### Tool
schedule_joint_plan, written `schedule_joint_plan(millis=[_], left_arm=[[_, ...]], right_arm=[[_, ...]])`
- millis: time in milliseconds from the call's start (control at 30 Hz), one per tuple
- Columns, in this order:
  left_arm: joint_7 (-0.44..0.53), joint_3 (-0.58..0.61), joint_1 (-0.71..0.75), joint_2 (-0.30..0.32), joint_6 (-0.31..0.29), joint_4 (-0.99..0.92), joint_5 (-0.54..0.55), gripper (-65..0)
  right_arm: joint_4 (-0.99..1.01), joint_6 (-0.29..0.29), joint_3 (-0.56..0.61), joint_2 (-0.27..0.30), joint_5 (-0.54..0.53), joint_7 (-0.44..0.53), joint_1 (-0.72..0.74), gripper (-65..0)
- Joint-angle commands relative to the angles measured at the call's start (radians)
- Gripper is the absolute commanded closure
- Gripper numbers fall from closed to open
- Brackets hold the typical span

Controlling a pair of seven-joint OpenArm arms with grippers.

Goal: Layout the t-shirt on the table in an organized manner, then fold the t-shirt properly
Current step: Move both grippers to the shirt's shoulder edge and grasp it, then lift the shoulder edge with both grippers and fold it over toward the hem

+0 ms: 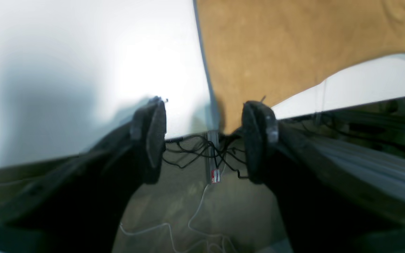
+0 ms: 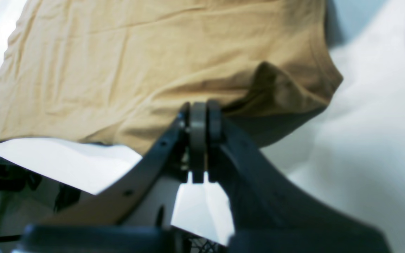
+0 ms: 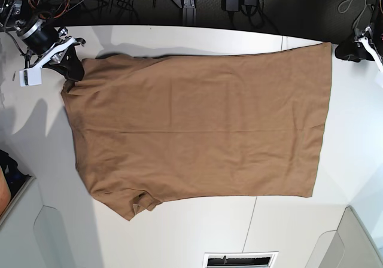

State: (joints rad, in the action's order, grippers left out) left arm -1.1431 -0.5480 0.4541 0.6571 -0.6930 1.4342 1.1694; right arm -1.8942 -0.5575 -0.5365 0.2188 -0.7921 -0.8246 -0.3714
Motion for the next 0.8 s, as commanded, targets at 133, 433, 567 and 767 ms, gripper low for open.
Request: schedule_joint_plan(millis=[133, 433, 567, 767], left_arm=[[0.017, 0.040, 0.000, -0.007, -0.005, 0.010, -0.003, -36.7], [0.035, 0.077, -0.002, -0.040, -0.005, 0.011, -0.018, -27.1], [-0.006, 0.108, 0.000, -0.045, -0.005, 0.011, 0.043, -23.4], [0.029, 0.143, -0.010, -0.044, -0.005, 0.011, -0.017, 0.0]], right_arm=[[-0.018, -0.007, -0.007, 0.011, -0.016, 0.019, 0.002, 0.0], [-0.018, -0.007, -0.007, 0.011, -0.016, 0.016, 0.000, 0.0], [-0.018, -0.008, -0.007, 0.011, -0.015, 0.016, 0.000, 0.0], [-0.018, -0.007, -0.007, 0.011, -0.015, 0.016, 0.000, 0.0]])
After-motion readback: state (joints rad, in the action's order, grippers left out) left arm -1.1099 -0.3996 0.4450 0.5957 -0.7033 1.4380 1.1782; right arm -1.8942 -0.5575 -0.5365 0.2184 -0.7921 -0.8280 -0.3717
